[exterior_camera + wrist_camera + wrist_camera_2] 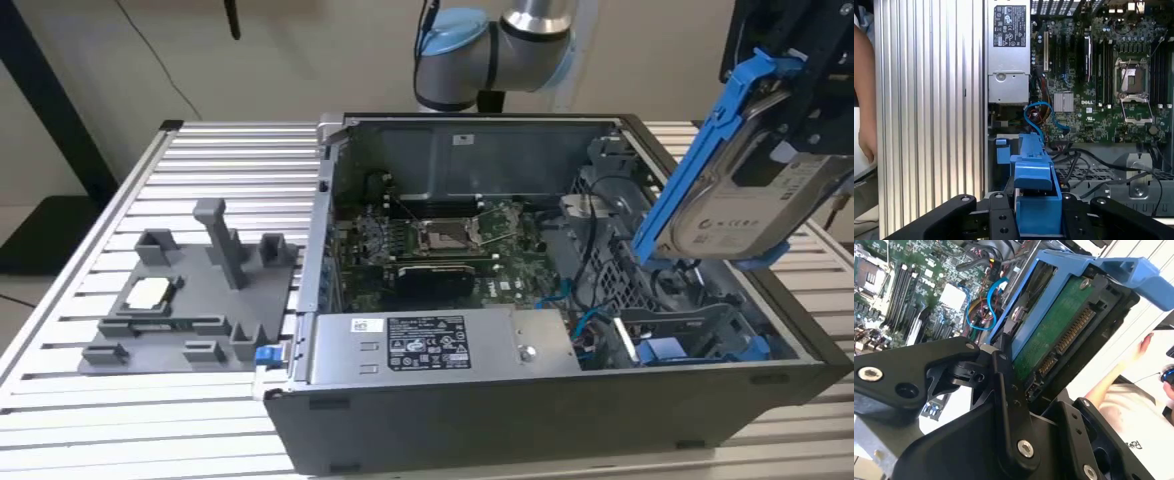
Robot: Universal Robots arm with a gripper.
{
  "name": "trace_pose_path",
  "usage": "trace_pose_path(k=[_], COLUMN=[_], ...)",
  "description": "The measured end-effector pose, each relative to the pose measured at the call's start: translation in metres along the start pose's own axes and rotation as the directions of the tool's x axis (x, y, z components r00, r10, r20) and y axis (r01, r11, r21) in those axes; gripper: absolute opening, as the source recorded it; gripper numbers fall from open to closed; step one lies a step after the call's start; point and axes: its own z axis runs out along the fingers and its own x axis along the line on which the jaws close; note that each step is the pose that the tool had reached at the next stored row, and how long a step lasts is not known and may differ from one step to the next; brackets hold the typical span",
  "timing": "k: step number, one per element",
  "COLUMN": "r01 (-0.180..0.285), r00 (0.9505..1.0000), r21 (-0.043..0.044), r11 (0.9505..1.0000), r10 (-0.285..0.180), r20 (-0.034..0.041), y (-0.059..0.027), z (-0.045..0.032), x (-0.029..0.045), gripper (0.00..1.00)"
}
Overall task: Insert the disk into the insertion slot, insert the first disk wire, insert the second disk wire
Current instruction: 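Insert the disk into the insertion slot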
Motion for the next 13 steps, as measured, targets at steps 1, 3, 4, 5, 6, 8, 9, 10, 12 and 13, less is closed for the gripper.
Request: trace_pose_path(k=[1, 3, 4, 5, 6, 8, 9, 10, 12, 13], r01=[0.0, 0.0, 0.0, 0.0, 0.0, 0.0, 0.0, 0.0, 0.0, 0.0], r00=[1.0, 1.0, 1.0, 1.0, 1.0, 1.0, 1.0, 1.0, 1.0, 1.0], r21=[0.0, 0.0, 0.0, 0.0, 0.0, 0.0, 0.0, 0.0, 0.0, 0.0], r11=[1.0, 1.0, 1.0, 1.0, 1.0, 1.0, 1.0, 1.0, 1.0, 1.0], r10=[0.0, 0.0, 0.0, 0.0, 0.0, 0.0, 0.0, 0.0, 0.0, 0.0], r20=[0.0, 0.0, 0.0, 0.0, 0.0, 0.0, 0.0, 0.0, 0.0, 0.0001], y=[0.0, -0.0001, 0.0, -0.0001, -0.0001, -0.0001, -0.0002, -0.0002, -0.0002, -0.0002], z=[0.0004, 0.0011, 0.0015, 0.0018, 0.0022, 0.0029, 0.0033, 0.0037, 0.0044, 0.0048], x=[0.0, 0.0, 0.0, 0.0, 0.0, 0.0, 0.0, 0.0, 0.0, 0.0], gripper=[0.33, 0.33, 0.33, 0.33, 0.33, 0.33, 0.33, 0.33, 0.33, 0.33])
